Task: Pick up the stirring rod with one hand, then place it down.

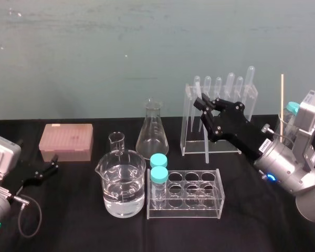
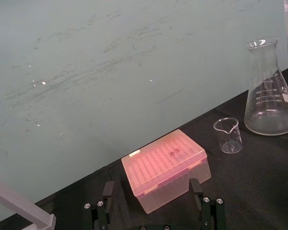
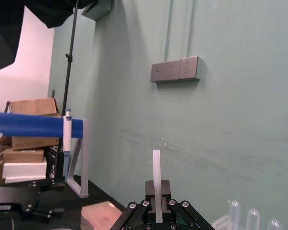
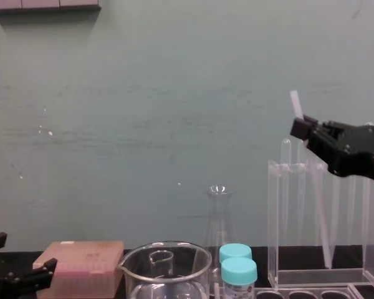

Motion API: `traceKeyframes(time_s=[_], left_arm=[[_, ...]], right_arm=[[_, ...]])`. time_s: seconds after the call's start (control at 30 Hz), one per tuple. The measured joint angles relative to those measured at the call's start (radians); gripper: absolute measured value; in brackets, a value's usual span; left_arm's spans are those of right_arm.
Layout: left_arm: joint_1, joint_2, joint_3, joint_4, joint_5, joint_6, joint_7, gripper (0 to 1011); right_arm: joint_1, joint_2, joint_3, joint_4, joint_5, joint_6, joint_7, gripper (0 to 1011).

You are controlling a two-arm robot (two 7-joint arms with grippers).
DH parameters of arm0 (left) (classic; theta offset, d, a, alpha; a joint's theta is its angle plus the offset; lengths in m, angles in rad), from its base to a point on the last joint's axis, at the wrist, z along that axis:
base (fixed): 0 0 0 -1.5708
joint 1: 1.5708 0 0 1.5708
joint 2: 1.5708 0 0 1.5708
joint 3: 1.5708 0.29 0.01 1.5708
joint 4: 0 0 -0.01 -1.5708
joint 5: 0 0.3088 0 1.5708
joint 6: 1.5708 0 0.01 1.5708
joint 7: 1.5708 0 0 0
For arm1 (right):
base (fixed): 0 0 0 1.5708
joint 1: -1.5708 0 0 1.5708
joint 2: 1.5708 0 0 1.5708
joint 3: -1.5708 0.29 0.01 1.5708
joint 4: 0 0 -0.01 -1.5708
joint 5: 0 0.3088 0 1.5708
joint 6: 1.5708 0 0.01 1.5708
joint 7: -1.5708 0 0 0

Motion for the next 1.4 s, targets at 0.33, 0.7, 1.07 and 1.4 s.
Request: traceKeyframes(time_s=[0.33,0.7,1.07,1.4], left_arm=[[0.000,0.000,0.000,0.000,0.000,0.000,0.000,1000],[0.000,0.000,0.000,0.000,0.000,0.000,0.000,1000],[0.000,0.000,0.000,0.000,0.000,0.000,0.000,1000],[0.000,0.000,0.000,0.000,0.000,0.000,0.000,1000]], right_arm=[[-0.014,0.003,0.010,0.012,-0.007,-0.002,-0.001,65],[-0.013,0.004,0.008,0.012,-0.008,-0.001,-0.002,65],[-0.012,0.004,0.007,0.011,-0.007,0.000,-0.003,65],[-0.011,0.004,0.007,0.011,-0.007,0.000,-0.003,65]])
